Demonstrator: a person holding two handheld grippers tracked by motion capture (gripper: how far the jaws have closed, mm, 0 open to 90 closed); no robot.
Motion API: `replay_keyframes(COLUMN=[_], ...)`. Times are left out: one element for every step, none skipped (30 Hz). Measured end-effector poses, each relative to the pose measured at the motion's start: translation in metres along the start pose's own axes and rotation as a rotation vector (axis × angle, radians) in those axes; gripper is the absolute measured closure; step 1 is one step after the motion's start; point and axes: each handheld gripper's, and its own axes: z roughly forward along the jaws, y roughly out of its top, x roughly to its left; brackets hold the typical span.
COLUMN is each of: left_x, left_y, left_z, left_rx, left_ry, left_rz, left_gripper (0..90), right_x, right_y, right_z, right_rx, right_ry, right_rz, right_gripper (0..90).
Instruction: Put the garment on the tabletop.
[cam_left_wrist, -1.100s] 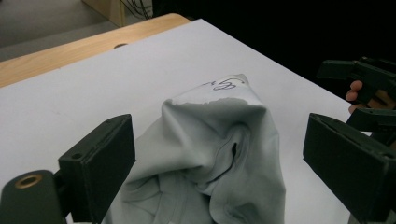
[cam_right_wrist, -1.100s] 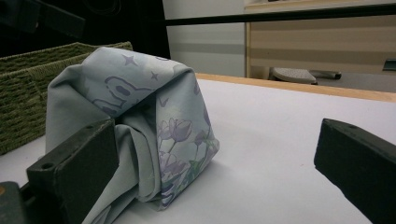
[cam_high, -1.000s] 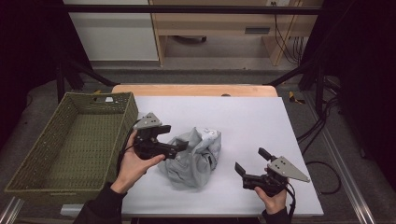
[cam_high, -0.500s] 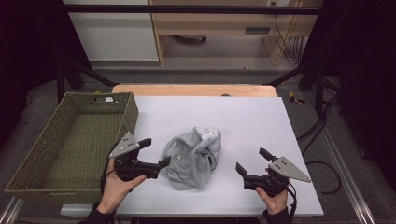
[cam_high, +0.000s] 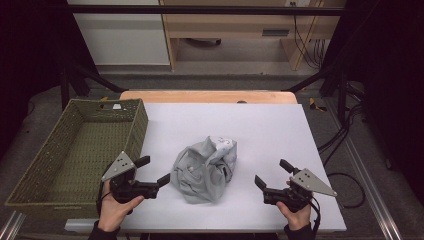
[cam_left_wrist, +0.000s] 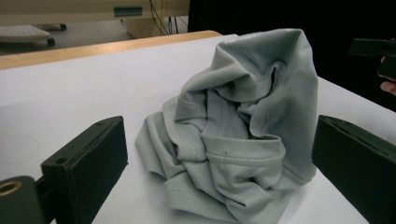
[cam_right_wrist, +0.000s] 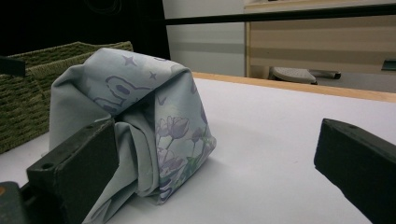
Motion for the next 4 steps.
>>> replay_keyframes(left_x=[0.0004, 0.0015, 0.0028, 0.0043], left_y=[-0.0003, -0.0004, -0.0005, -0.0008], left_z=[0.0002, -0.0003, -0.001, -0.0019], left_rx=[-0.002, -0.004, -0.007, -0.01], left_ry=[0.003, 0.008, 0.006, 0.008], left_rz=[0.002, 0.0, -0.009, -0.014], left_gripper=[3.0, 3.0, 3.0, 3.0], right_x=[-0.0005, -0.001, -0.0015, -0.0015], right_y=[0.0003, 0.0005, 0.0009, 0.0011], right_z=[-0.0005, -0.0008, -0.0012, -0.0011], right_rx=[0.002, -0.001, 0.0, -0.003], right_ry=[0.003, 0.005, 0.006, 0.004], right_rz=[0.001, 0.0, -0.002, 0.004], right_gripper=[0.2, 0.2, 0.2, 0.2])
